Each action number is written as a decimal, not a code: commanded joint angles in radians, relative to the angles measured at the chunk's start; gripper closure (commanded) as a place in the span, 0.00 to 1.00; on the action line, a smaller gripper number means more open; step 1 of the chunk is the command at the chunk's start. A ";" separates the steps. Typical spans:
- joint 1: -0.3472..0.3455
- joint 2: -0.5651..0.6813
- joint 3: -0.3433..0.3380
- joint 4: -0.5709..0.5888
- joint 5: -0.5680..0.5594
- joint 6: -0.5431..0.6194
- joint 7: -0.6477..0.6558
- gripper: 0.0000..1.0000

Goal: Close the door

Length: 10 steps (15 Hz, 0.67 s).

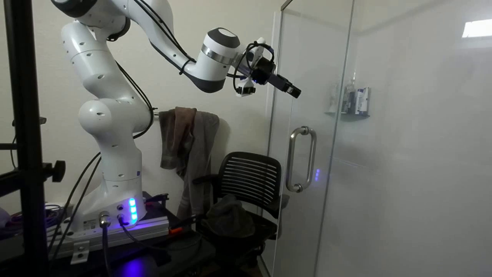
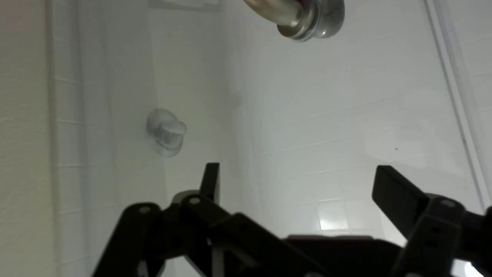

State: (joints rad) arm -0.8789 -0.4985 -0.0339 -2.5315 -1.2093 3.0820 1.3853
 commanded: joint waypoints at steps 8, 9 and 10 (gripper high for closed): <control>0.240 0.267 -0.126 0.203 0.323 0.004 -0.281 0.00; 0.230 0.260 -0.115 0.213 0.297 0.004 -0.272 0.00; 0.197 0.256 -0.088 0.241 0.252 -0.015 -0.227 0.00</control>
State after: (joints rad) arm -0.6524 -0.2380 -0.1479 -2.3390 -0.9060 3.0917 1.1418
